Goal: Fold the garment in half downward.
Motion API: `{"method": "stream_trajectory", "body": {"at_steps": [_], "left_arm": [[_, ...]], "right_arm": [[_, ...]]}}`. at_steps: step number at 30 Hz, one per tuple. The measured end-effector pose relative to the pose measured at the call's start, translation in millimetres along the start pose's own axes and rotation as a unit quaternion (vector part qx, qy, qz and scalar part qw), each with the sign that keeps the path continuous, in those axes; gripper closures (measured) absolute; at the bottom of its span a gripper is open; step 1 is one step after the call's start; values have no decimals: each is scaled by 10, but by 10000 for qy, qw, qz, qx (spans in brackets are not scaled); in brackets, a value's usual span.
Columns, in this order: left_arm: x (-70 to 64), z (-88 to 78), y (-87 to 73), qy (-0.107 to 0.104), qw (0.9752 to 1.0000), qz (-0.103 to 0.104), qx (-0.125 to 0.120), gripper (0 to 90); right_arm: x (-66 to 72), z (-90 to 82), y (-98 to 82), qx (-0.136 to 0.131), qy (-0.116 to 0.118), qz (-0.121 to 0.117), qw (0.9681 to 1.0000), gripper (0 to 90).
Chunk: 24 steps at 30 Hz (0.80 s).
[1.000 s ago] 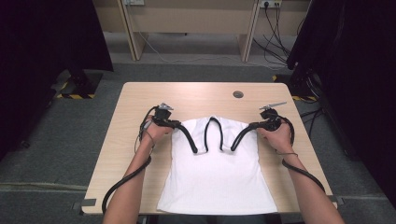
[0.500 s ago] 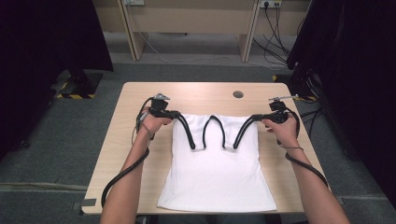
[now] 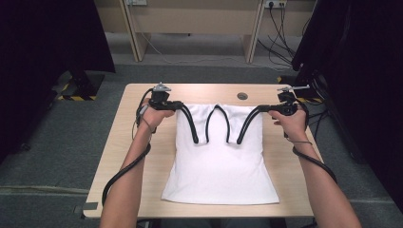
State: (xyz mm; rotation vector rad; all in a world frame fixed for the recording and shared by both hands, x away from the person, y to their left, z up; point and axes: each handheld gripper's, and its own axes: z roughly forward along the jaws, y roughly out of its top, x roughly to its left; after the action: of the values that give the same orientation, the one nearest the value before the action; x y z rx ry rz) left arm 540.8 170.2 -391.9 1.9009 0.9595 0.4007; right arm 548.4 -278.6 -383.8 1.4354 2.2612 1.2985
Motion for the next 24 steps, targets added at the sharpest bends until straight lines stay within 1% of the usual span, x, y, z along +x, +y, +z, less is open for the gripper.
{"method": "stream_trajectory", "body": {"at_steps": [10,13,15,17,21,24], "left_arm": [[-40,-70,184,11,9997,126,-188,818],[-62,-70,200,42,9996,220,-164,818],[-71,-53,174,29,9996,235,-135,818],[-77,-30,127,9,9997,238,-91,818],[-92,32,-42,-64,9998,190,6,818],[-97,33,-159,-90,9999,142,-7,818]], "right_arm": [[77,-118,168,-184,-9,-117,9998,838],[99,-137,203,-211,-12,-159,9997,837],[104,-125,199,-197,-17,-163,9997,837],[96,-81,158,-120,-45,-161,9998,837],[41,45,-4,83,-97,-70,9999,837],[-6,110,-127,172,-90,-13,9998,837]]}}
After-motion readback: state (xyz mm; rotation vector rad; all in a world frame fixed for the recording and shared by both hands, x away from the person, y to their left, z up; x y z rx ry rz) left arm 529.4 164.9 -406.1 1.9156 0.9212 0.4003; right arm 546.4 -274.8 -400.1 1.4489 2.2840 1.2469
